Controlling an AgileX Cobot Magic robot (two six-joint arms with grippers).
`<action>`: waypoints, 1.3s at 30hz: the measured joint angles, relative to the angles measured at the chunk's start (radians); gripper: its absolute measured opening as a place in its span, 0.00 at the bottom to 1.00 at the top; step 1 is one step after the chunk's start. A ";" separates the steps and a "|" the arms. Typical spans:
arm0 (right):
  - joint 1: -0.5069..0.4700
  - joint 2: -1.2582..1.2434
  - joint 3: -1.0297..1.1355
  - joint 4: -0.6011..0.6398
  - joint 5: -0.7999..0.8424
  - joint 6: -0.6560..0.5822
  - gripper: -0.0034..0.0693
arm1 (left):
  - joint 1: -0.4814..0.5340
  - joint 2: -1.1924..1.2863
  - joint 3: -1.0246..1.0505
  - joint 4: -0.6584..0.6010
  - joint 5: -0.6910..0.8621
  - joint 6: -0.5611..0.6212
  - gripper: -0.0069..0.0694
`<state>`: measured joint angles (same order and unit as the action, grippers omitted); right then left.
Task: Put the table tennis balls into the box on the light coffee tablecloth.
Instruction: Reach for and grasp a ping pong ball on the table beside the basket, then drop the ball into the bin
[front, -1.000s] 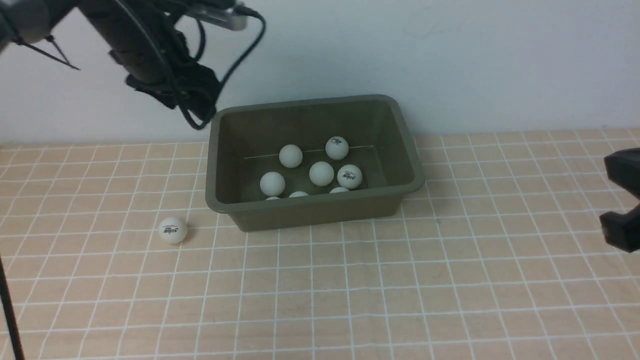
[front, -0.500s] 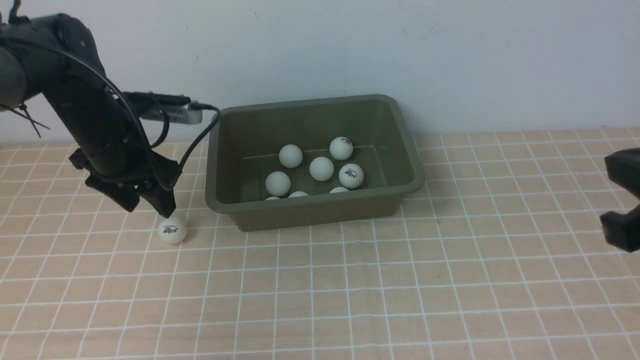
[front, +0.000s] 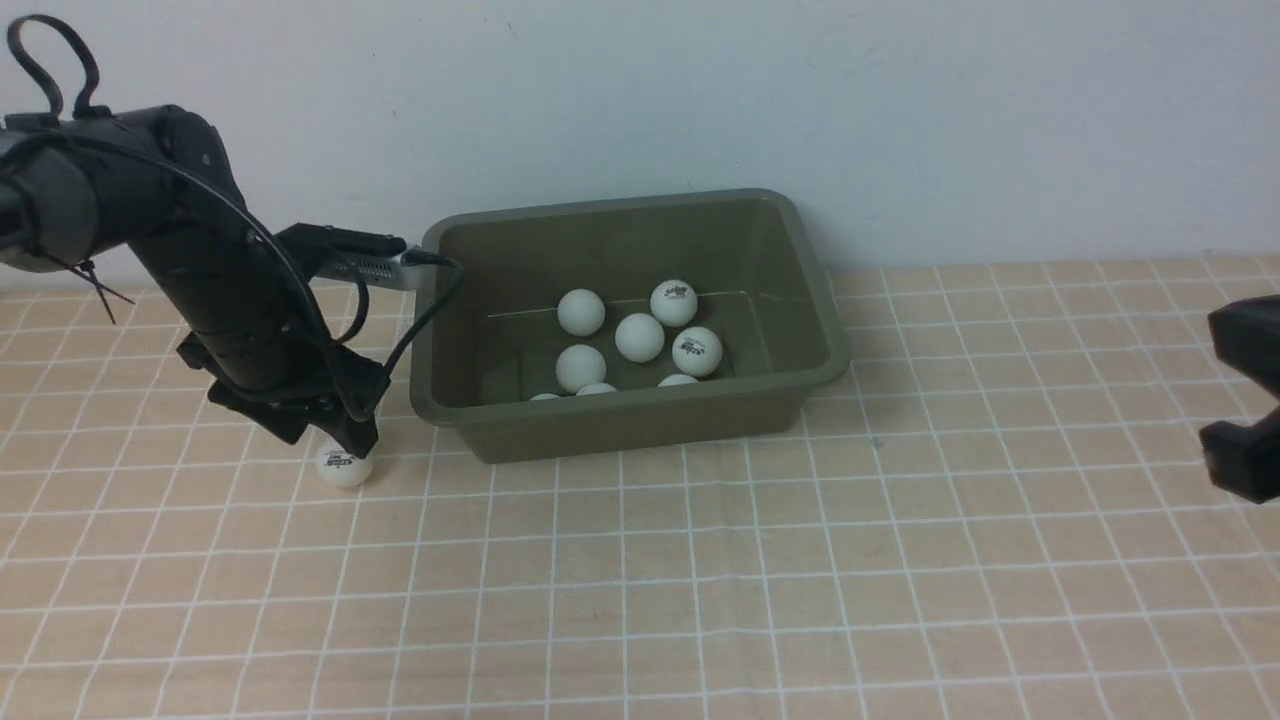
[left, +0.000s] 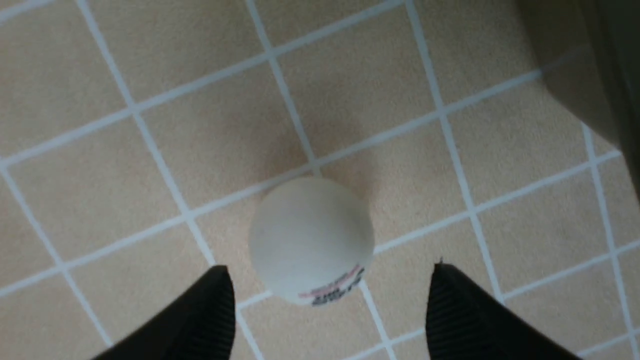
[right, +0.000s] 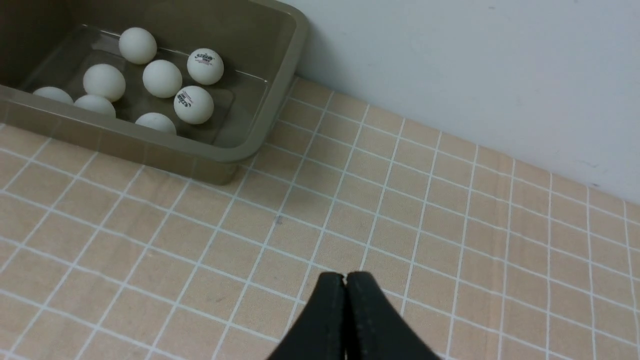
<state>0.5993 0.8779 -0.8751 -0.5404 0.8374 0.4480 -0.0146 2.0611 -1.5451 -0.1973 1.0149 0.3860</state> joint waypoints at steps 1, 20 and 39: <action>0.000 0.000 0.000 0.000 -0.001 0.000 0.02 | -0.002 0.007 0.000 0.000 -0.005 0.000 0.65; 0.000 0.000 0.000 0.000 -0.003 0.000 0.02 | -0.007 0.088 0.000 0.002 -0.049 0.000 0.62; 0.000 0.000 0.000 0.000 -0.004 0.000 0.02 | -0.013 0.063 -0.496 0.166 0.210 -0.181 0.50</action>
<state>0.5993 0.8779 -0.8751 -0.5404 0.8334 0.4480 -0.0273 2.1239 -2.0406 -0.0311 1.2252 0.2051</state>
